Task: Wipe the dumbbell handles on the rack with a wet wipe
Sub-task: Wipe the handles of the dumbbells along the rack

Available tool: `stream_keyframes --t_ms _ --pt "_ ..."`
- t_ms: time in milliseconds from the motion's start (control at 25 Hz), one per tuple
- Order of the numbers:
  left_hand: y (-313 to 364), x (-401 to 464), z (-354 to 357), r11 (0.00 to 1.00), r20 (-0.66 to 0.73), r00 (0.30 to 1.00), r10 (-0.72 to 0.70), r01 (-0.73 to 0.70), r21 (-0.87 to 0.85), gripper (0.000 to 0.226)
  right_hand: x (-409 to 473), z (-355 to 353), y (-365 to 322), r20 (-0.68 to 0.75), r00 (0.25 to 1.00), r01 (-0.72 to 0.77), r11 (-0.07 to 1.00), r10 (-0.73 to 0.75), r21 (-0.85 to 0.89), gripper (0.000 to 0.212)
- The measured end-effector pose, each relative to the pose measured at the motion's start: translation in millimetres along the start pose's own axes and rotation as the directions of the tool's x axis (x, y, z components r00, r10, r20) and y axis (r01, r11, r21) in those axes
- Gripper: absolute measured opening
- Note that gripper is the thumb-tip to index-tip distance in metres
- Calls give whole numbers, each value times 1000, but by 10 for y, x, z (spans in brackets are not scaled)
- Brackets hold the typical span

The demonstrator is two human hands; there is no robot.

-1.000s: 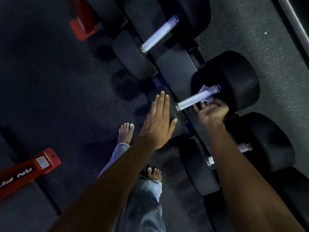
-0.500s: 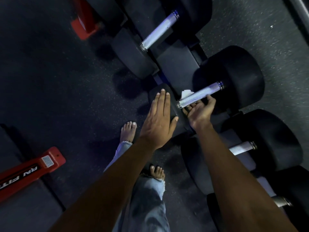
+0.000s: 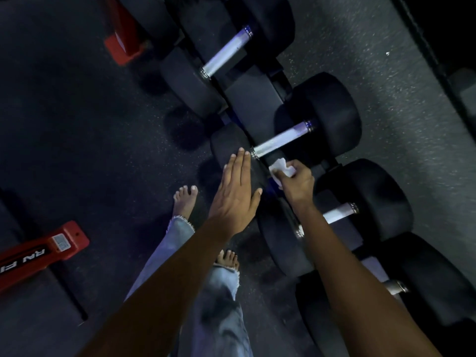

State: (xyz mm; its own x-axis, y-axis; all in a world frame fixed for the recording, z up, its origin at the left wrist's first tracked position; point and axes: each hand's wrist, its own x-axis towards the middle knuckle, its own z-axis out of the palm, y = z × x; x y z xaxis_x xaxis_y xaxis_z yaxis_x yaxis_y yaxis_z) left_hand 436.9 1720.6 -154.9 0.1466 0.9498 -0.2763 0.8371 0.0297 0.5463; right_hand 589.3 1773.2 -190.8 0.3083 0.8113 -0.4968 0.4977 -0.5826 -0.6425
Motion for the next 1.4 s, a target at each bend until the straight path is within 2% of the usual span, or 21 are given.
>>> stream_keyframes --t_ms 280,400,600,720,880,1040,1120,1160,1320,1400 --pt "504 -531 332 999 85 996 37 -39 21 76 -495 -832 618 14 984 177 952 -179 -250 20" --pt "580 -732 521 995 130 989 71 -79 56 77 -641 -945 873 57 963 265 878 -265 -399 24" --pt "598 -965 832 992 189 977 101 -114 61 83 -843 -961 1130 189 910 402 672 -370 -622 30" --pt "621 -1052 997 994 194 977 88 -98 41 88 -900 -941 1193 304 863 487 506 -403 -712 21" --pt "652 -1106 1140 997 128 991 46 -53 55 94 -946 -885 1274 472 755 621 267 -455 -737 32" --pt "701 -1096 1167 994 116 993 17 -30 109 97 -893 -885 1360 598 643 716 98 -477 -691 36" --pt "723 -1095 1178 993 114 993 5 -18 114 97 -820 -907 1365 640 631 721 27 -439 -692 40" --pt "732 -1093 1191 993 104 995 -3 -10 116 97 -772 -954 1356 618 660 695 35 -427 -718 41" --pt "736 -1094 1185 993 124 992 -21 6 121 96 -489 -1195 1305 446 775 568 181 -448 -803 32" --pt "753 -1093 1189 995 107 994 -19 9 97 95 -434 -1279 1212 421 825 529 256 -376 -809 38"
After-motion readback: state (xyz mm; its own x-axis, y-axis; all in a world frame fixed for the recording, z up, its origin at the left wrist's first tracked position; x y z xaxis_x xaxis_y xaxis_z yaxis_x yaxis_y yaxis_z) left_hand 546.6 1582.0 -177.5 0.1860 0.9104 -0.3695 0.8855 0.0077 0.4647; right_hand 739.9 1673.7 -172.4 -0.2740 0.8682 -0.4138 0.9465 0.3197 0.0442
